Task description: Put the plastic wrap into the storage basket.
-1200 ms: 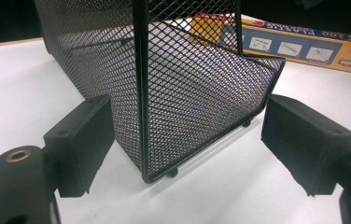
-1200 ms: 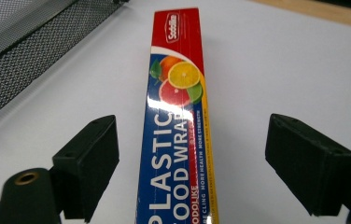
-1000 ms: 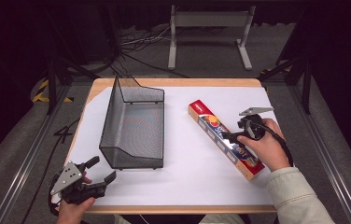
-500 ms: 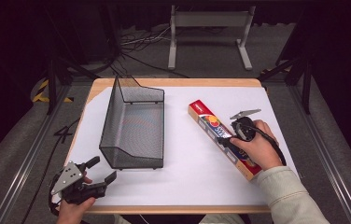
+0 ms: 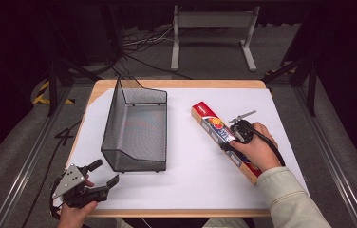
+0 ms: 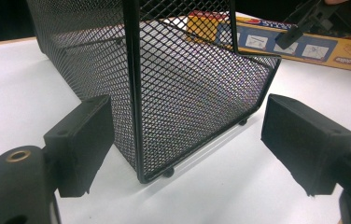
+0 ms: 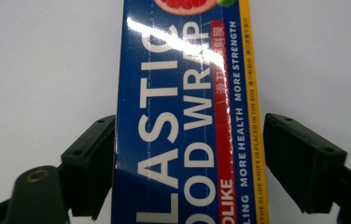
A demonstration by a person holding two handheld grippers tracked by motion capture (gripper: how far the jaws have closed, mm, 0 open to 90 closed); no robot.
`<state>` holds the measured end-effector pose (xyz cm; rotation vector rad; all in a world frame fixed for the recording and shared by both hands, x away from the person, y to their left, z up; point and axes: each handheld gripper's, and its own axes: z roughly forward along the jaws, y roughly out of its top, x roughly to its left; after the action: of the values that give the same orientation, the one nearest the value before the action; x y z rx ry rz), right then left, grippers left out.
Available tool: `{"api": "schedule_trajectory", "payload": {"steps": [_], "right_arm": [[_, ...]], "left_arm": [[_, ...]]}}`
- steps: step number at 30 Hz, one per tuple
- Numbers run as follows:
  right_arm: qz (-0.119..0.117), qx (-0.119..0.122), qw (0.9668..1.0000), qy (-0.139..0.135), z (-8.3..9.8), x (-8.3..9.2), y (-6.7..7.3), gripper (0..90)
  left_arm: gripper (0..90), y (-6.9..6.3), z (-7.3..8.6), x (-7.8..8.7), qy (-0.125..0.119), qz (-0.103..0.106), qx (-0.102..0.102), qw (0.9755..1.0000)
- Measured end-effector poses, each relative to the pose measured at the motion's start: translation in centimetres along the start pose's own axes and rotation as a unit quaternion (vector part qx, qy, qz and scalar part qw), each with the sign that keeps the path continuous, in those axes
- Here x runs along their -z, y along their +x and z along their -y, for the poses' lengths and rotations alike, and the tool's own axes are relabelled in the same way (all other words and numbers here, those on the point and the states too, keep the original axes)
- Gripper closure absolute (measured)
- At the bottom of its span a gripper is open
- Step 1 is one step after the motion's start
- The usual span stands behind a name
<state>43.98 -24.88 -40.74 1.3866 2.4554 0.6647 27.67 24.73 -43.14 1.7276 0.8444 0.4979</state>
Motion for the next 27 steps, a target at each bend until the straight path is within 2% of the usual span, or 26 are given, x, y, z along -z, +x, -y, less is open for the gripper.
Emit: {"api": "schedule_trajectory", "payload": {"steps": [11,13,17,27], "right_arm": [[0.005,0.024,0.9991,0.034,-0.24,-0.66,0.47,30.0],[0.005,0.022,0.9989,0.04,-0.24,-0.72,0.51,35.3],[0.015,0.011,0.999,0.04,-0.24,-0.66,0.57,39.0],[0.026,0.009,0.9987,0.043,-0.3,-0.63,0.79,40.7]], "left_arm": [[17.9,0.09,0.08,-0.01,0.0,0.001,0.004,1.0],[17.9,0.11,0.06,0.03,0.001,0.0,0.004,1.0],[17.9,0.13,0.07,0.05,0.002,0.001,0.004,1.0],[17.9,0.14,0.11,0.01,-0.001,-0.001,0.006,1.0]]}}
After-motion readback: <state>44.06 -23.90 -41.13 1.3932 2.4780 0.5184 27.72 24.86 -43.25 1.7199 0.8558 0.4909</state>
